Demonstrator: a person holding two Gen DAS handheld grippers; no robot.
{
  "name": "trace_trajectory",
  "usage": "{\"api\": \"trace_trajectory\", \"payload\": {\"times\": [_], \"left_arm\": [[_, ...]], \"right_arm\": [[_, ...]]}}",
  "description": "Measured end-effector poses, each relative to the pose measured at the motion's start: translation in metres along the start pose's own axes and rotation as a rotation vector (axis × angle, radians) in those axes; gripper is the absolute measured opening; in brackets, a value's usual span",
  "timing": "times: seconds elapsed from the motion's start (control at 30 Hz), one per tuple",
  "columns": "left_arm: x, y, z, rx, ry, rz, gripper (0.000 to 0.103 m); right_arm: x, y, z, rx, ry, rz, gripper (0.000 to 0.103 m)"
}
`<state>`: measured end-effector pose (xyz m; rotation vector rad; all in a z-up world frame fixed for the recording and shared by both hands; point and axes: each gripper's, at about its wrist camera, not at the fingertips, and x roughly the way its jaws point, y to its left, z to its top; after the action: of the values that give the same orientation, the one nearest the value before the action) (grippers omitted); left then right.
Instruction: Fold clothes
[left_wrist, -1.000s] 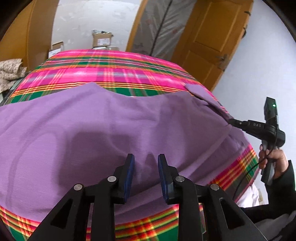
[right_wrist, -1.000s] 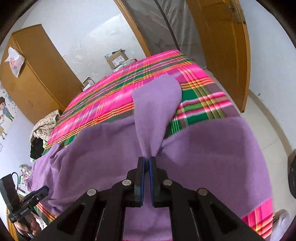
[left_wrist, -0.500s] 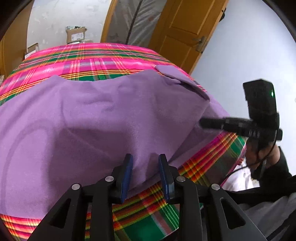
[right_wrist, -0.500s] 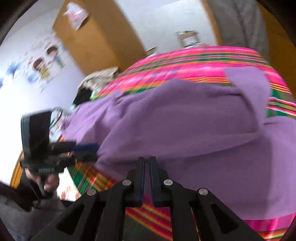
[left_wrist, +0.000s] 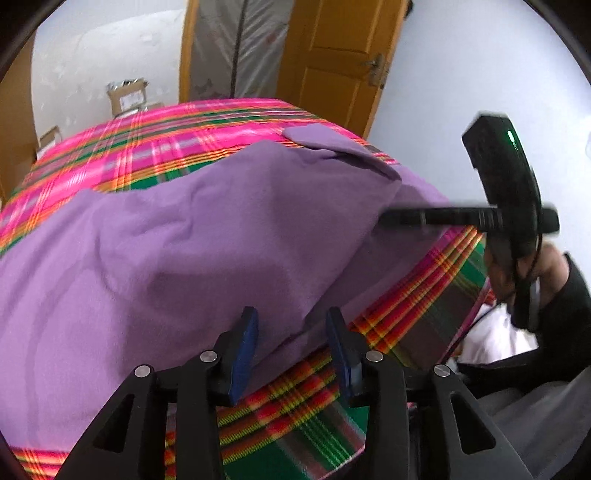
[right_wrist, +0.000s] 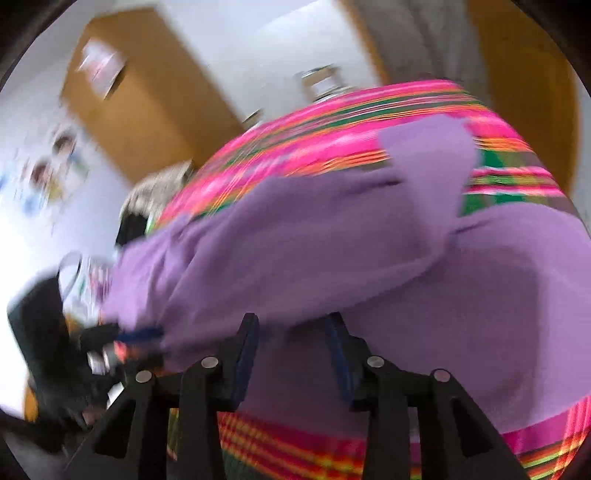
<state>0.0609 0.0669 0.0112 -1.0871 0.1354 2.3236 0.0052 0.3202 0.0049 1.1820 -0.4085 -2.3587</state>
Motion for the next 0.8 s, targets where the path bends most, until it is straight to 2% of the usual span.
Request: {"api": "trace_trajectory", "payload": {"times": [0.13,0.3,0.33,0.37,0.4,0.43,0.67,0.8], "left_arm": [[0.007,-0.009,0.002,0.055,-0.002,0.033,0.039],[0.013,-0.016,0.005,0.098,-0.007,0.059,0.038],[0.014,-0.017,0.005,0.105,-0.009,0.062,0.029],[0.014,-0.016,0.005,0.107,-0.012,0.064,0.023],[0.014,-0.016,0.006,0.106,-0.015,0.068,0.011],[0.013,-0.015,0.007,0.101,-0.018,0.075,0.008],[-0.015,0.003,0.016,0.037,-0.113,0.053,0.004],[-0.037,0.006,0.019,0.024,-0.179,0.024,0.004]], "right_arm": [[-0.01,-0.023,0.012,0.09,-0.064,-0.097,0.039],[0.0,-0.036,0.026,0.143,-0.061,-0.12,0.038],[0.003,-0.036,0.029,0.135,-0.061,-0.118,0.034],[0.005,-0.035,0.032,0.127,-0.065,-0.122,0.017],[0.006,-0.036,0.035,0.125,-0.072,-0.133,0.006],[0.005,-0.037,0.038,0.131,-0.079,-0.131,0.004],[-0.034,-0.021,0.051,0.095,-0.212,-0.028,0.003],[-0.063,-0.002,0.045,0.061,-0.275,0.001,0.003]]}}
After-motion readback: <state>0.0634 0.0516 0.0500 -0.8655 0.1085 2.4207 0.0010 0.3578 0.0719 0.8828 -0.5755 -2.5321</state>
